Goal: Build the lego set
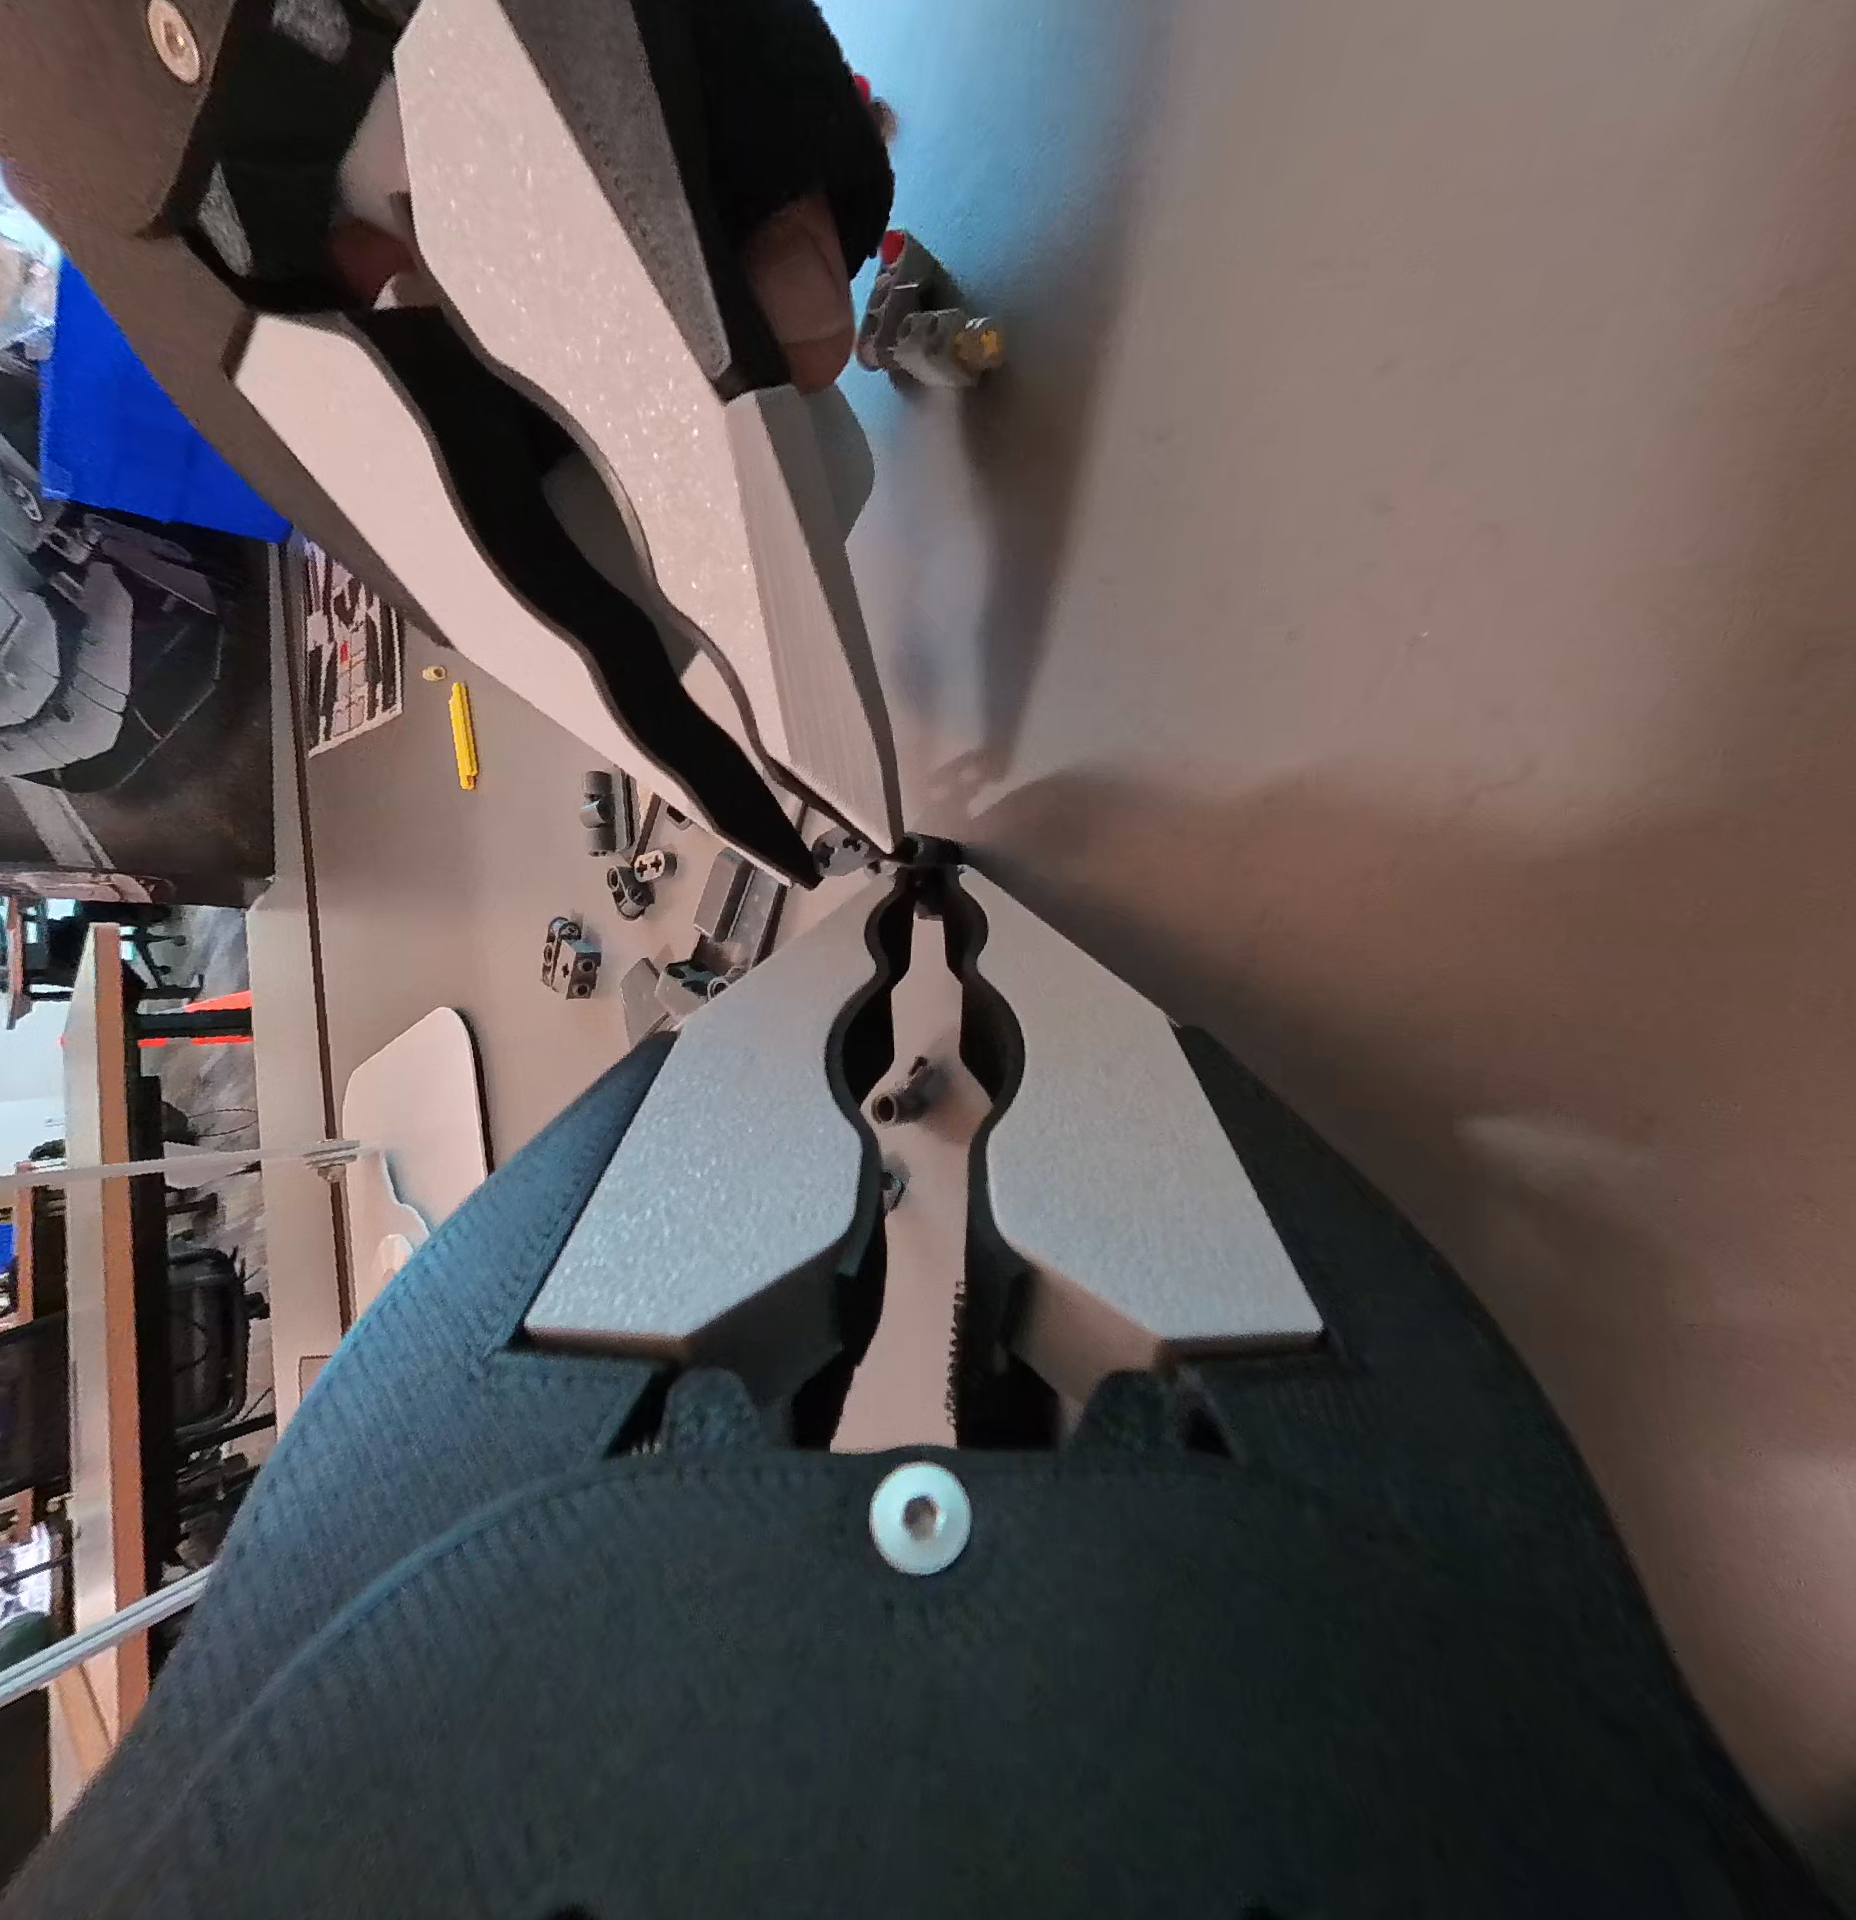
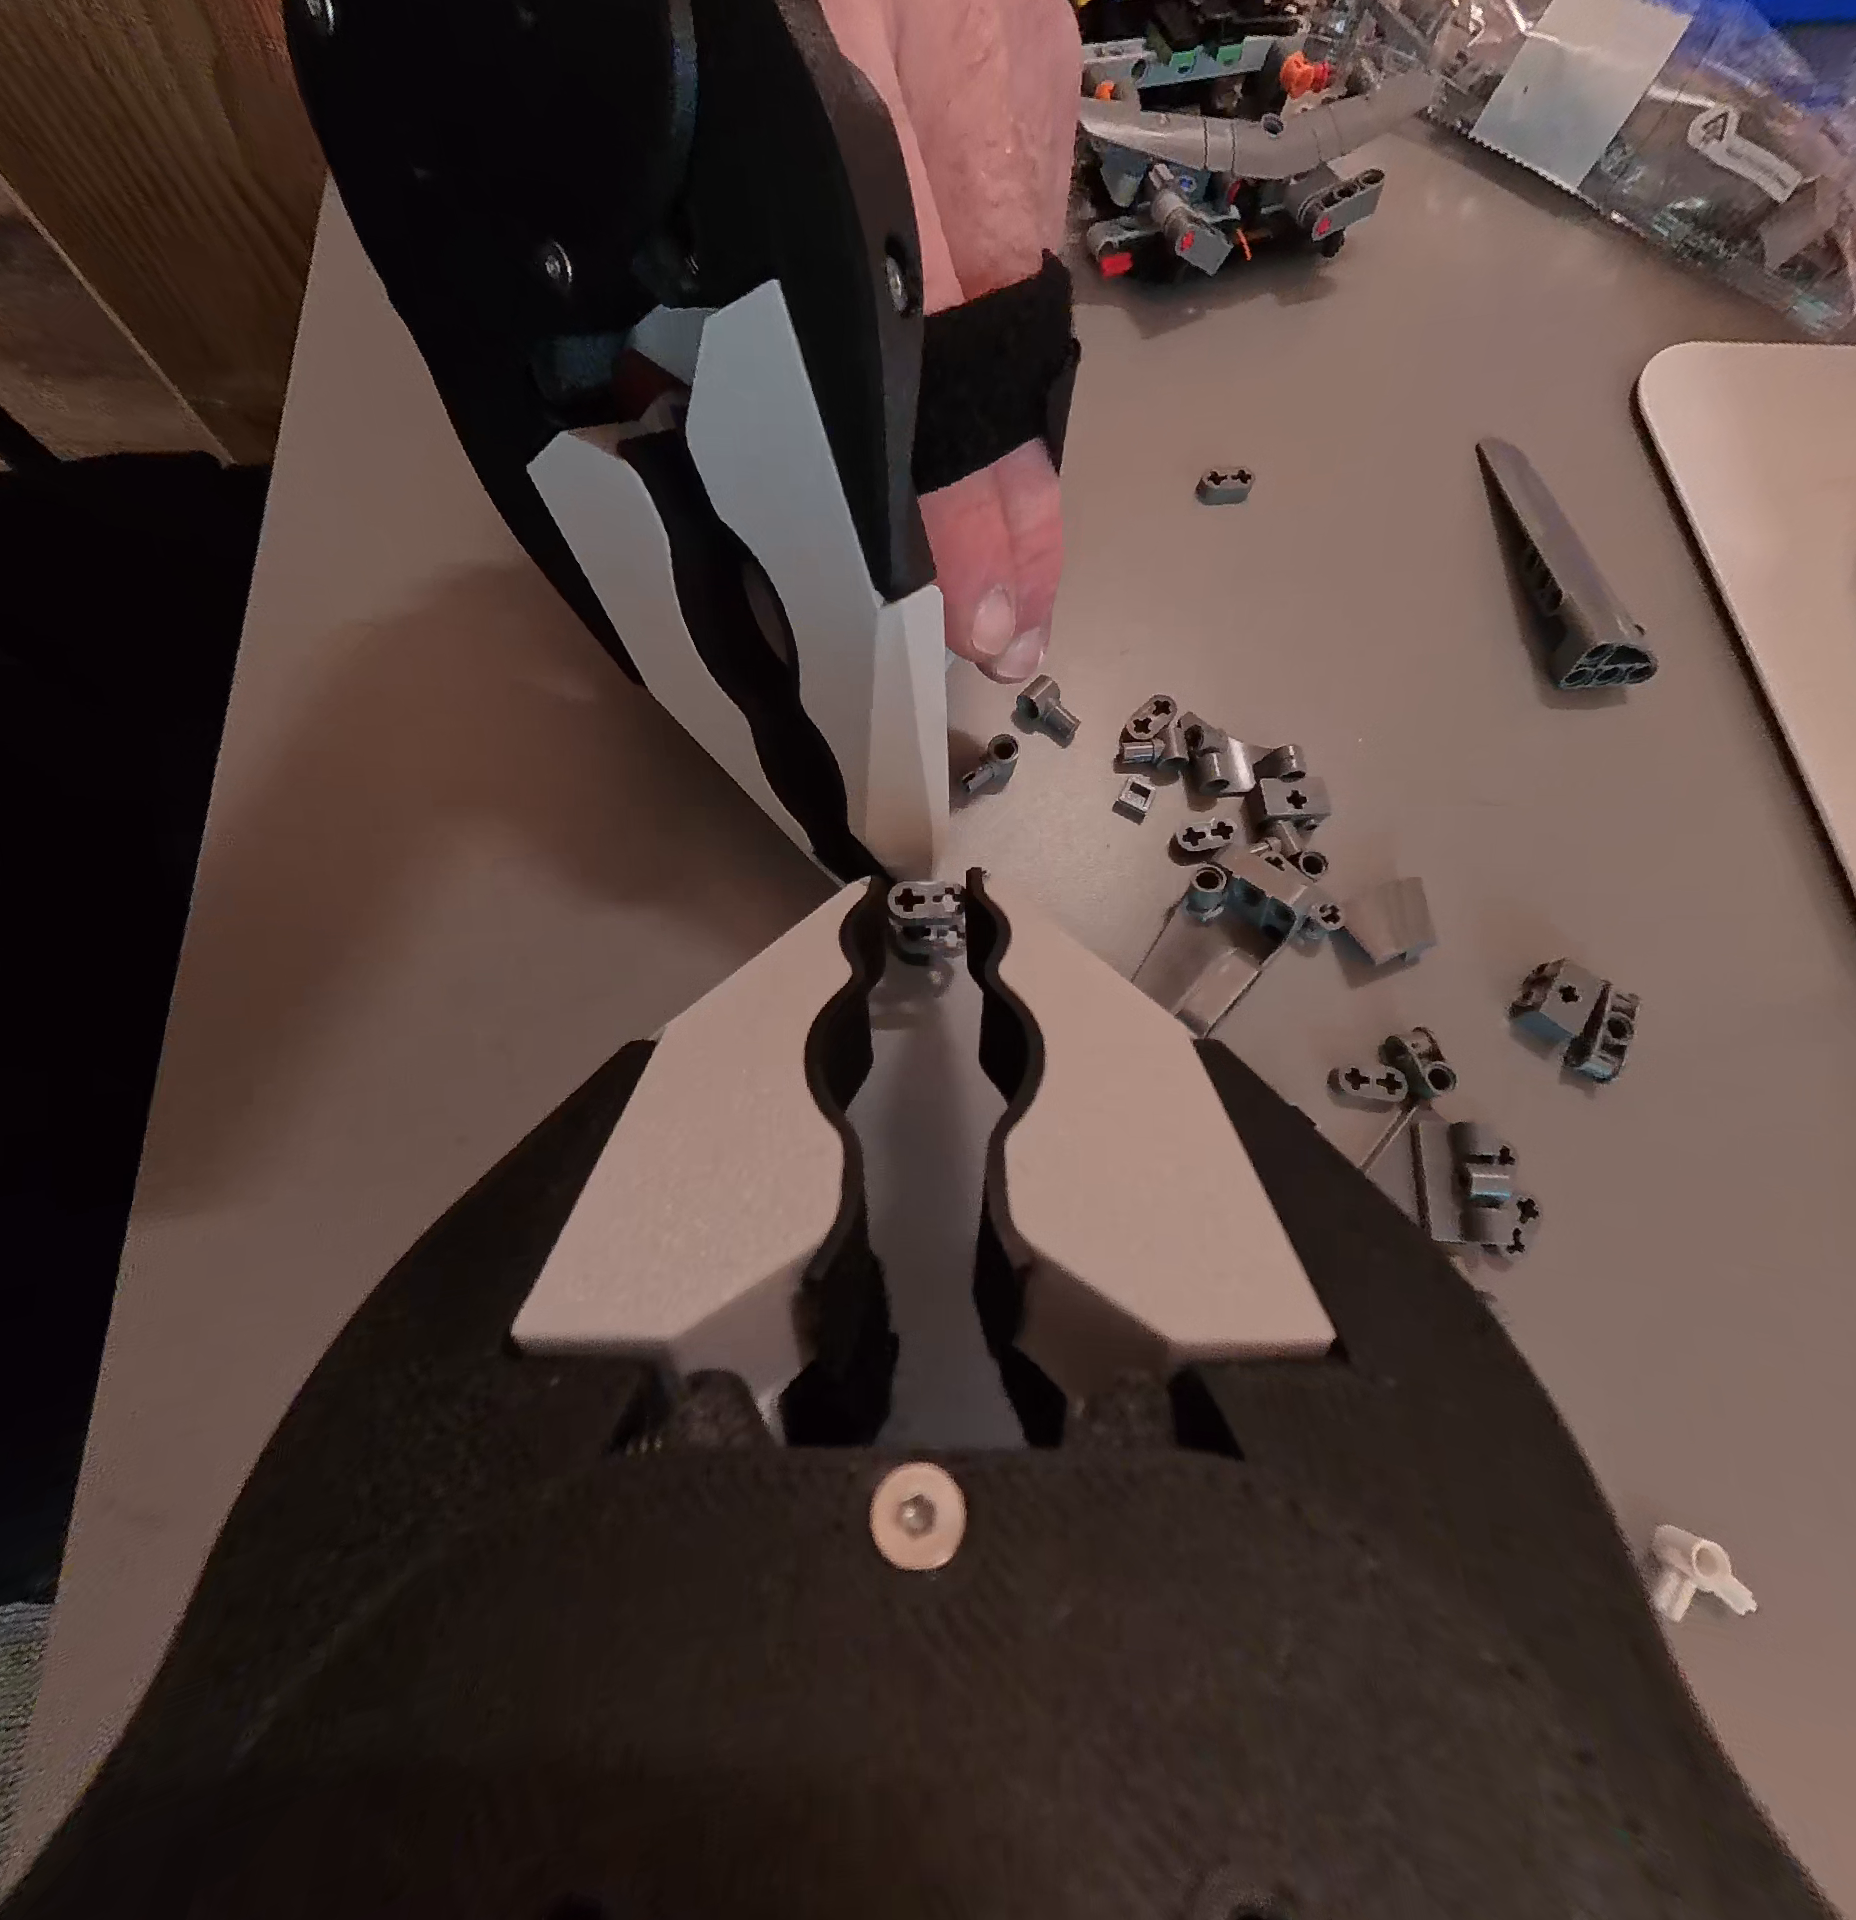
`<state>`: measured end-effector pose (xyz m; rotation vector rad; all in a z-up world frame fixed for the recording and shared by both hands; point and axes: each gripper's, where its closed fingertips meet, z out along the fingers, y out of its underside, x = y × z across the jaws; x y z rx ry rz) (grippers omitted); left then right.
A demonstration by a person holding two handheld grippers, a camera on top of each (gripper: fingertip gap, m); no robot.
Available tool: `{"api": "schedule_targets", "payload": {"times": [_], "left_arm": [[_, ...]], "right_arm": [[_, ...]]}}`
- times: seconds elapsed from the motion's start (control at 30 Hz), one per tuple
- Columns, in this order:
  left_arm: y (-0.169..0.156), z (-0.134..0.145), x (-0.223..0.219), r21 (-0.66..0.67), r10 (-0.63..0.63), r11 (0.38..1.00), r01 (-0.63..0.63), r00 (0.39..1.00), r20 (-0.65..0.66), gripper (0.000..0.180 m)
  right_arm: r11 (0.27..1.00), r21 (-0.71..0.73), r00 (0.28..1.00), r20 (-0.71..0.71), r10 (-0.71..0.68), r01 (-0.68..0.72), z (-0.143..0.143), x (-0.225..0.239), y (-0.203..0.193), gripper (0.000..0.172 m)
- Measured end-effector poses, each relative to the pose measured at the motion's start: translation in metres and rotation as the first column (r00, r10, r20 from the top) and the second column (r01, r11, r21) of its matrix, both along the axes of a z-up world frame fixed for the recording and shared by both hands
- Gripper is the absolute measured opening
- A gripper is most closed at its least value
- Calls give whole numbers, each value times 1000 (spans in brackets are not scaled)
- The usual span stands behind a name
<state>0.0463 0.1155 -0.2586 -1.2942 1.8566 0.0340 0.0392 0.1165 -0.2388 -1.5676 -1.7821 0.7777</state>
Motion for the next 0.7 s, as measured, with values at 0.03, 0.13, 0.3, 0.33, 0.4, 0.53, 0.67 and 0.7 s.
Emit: {"api": "schedule_targets", "payload": {"times": [0.03,0.13,0.3,0.33,0.4,0.53,0.67,0.7], "left_arm": [[0,0,0,2,-1,1000,1,1000,-3,4],[0,-1,0,11,-3,1000,3,1000,-8,4],[0,-1,0,15,-5,1000,5,1000,-8,4],[0,-1,0,15,-5,1000,5,1000,-7,4],[1,-1,0,20,-4,1000,5,1000,-9,4],[1,-1,1,32,-3,999,4,1000,-16,4],[1,-1,1,39,-1,999,2,1000,-23,3],[1,-1,1,42,1,999,0,1000,-25,3]], "right_arm": [[1000,13,1000,-1,2,-2,0,0,0,12],[999,41,1000,0,3,-3,0,0,0,12],[998,69,1000,6,0,0,0,0,0,12],[998,71,1000,9,-3,3,0,0,0,12],[998,66,1000,11,-11,10,0,0,1,12],[998,46,999,18,-37,36,0,1,2,12],[997,37,996,45,-73,72,0,1,1,12],[996,35,995,50,-85,83,0,1,1,12]]}}
